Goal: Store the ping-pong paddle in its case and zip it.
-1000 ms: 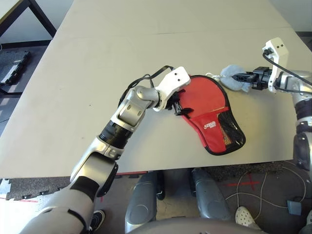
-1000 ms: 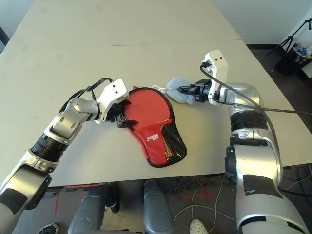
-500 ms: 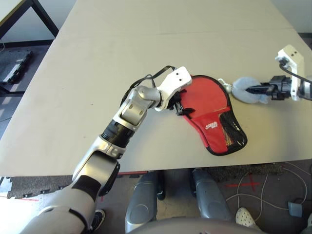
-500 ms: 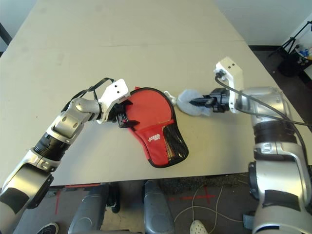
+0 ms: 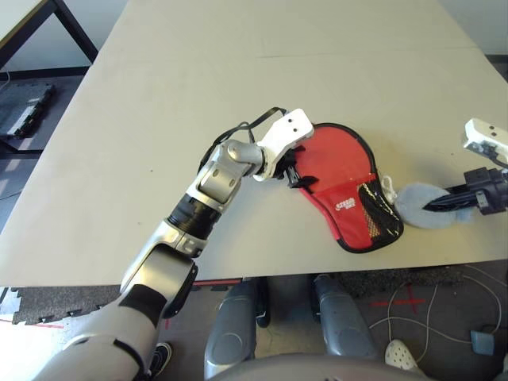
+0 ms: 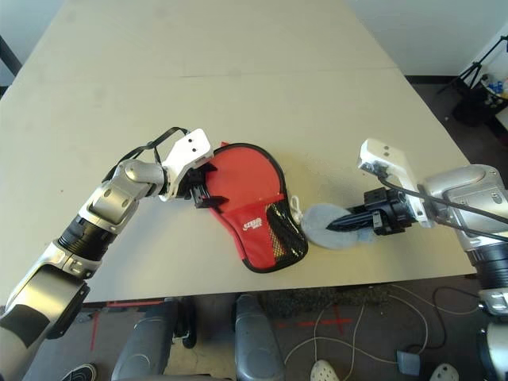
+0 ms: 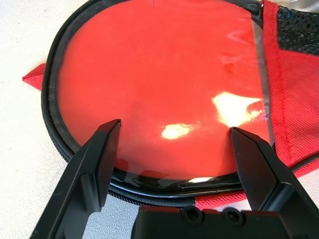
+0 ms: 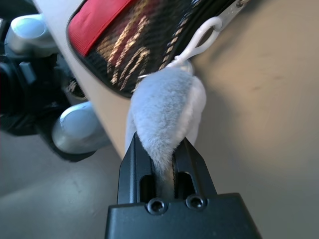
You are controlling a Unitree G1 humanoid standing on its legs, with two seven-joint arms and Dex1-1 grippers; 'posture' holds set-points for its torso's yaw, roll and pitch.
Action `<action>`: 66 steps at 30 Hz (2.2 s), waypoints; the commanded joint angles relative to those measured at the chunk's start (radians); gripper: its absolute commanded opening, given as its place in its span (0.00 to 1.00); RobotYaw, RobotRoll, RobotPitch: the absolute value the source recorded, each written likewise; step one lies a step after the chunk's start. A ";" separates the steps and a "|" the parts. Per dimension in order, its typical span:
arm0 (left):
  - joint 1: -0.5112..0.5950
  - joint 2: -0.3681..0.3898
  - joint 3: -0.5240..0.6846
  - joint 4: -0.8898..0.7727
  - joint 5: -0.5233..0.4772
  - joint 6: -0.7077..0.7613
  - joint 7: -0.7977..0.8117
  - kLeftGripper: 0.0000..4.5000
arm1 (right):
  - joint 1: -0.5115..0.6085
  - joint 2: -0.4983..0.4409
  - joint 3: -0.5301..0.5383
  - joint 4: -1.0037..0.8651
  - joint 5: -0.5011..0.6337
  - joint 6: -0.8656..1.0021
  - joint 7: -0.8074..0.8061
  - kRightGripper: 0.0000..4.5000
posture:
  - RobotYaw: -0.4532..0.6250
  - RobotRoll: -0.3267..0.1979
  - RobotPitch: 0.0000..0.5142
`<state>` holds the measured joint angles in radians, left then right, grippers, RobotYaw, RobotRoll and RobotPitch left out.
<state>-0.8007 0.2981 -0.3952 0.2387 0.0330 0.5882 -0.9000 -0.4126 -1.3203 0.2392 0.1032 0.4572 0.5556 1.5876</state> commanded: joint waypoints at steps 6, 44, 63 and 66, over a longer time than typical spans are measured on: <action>0.037 0.001 -0.055 0.073 0.036 0.015 0.004 1.00 | 0.095 -0.073 0.071 -0.088 0.080 -0.059 0.027 0.04 | 0.25 0.62 0.42; 0.081 0.026 0.475 -0.252 -0.257 0.100 0.216 1.00 | -0.406 0.440 -0.428 0.754 -0.108 -0.450 -0.681 0.99 | 0.29 0.62 0.44; 0.347 0.074 0.899 -0.028 -0.252 -0.377 0.708 1.00 | -0.366 0.594 -0.591 0.969 -0.141 -0.777 -1.076 0.99 | 0.36 0.62 0.43; 0.345 0.088 0.901 0.035 -0.253 -0.441 0.726 1.00 | -0.371 0.597 -0.595 0.991 -0.140 -0.789 -1.088 0.99 | 0.35 0.62 0.43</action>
<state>-0.4725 0.3788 0.4974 0.2371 -0.2257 0.1815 -0.1847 -0.7892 -0.7240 -0.3360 1.0741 0.3314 -0.2206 0.5097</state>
